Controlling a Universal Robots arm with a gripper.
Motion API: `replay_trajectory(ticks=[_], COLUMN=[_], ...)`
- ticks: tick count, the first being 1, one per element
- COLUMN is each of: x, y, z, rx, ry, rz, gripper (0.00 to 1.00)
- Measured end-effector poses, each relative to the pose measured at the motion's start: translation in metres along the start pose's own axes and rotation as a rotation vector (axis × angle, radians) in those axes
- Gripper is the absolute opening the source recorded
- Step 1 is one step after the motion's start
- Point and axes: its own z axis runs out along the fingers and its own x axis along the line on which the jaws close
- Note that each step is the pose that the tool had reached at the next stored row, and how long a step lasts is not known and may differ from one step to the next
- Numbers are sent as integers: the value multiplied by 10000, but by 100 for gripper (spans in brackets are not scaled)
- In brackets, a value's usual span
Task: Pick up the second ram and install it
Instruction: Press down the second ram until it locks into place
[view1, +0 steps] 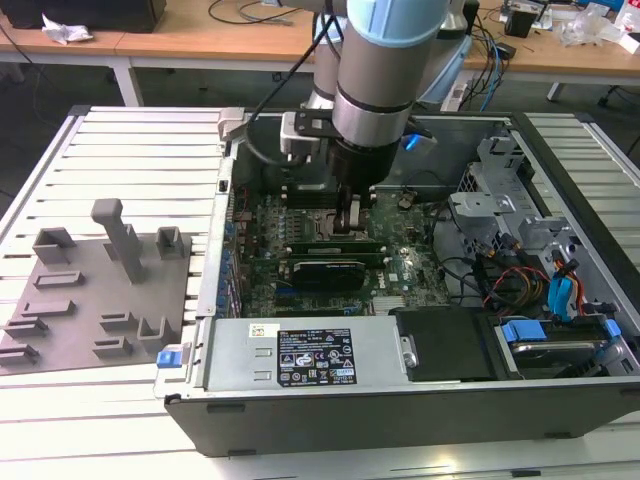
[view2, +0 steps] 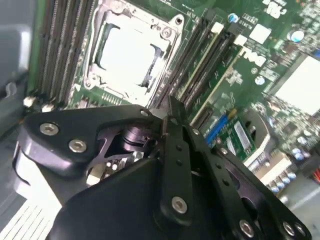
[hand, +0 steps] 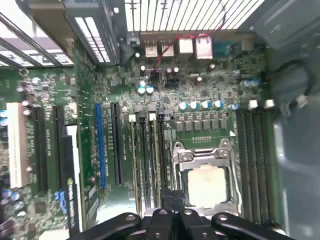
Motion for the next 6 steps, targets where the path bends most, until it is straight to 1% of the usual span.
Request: replay_trajectory(ticks=[1, 6], x=[-10, -10], y=[6, 6], z=[-112, -113], rx=[0, -1], ry=[-8, -19], rz=[0, -1], gripper=[11, 11])
